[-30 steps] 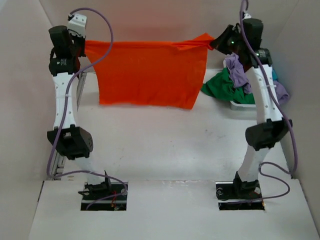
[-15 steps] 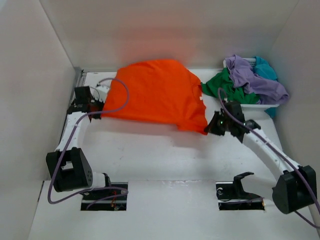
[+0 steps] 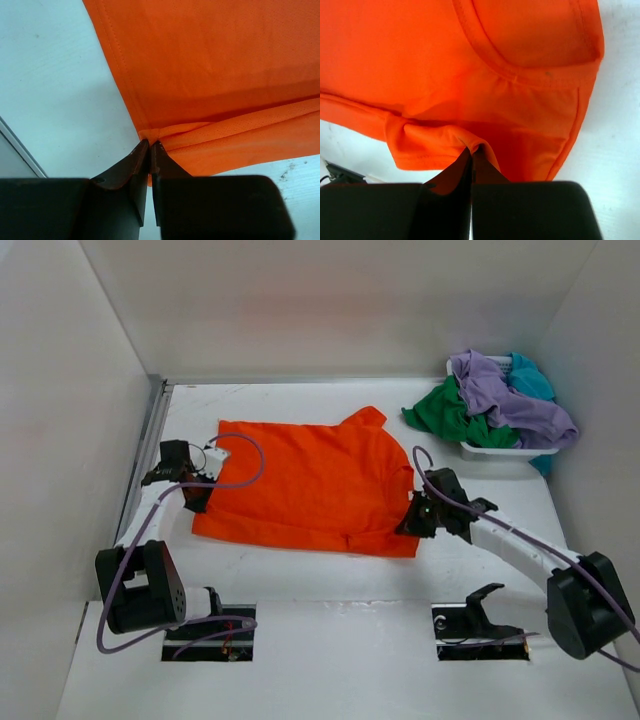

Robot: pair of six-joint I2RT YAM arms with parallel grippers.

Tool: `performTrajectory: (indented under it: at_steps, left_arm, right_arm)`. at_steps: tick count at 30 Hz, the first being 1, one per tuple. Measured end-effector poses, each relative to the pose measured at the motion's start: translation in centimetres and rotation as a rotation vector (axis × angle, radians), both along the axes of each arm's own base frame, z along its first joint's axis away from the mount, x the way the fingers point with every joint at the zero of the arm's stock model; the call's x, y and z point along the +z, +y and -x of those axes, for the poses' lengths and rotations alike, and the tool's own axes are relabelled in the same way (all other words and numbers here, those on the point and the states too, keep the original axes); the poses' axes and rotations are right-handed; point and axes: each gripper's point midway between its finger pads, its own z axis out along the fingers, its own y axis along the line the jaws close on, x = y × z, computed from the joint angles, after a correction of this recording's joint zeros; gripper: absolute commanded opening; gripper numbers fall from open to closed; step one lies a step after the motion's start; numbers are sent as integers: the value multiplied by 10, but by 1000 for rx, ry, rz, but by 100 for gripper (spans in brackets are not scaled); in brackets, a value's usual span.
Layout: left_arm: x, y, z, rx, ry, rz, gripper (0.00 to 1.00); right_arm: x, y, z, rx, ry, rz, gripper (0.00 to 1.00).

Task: Fold and stack the t-shirts
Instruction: Grap the side of the flattened tshirt closest away from the robot with both arms

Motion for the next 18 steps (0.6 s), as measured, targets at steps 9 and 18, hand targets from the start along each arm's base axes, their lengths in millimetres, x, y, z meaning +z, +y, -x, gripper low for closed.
performTrajectory:
  at_steps: [9,18]
  left_arm:
    - [6,-4,-47,16,-66,13,6]
    - [-11,-3,-68,37,-72,-3,6]
  right_arm:
    - [10,2,-67,29,-66,50,0]
    - [1,-3,-87,48,-61,84,0]
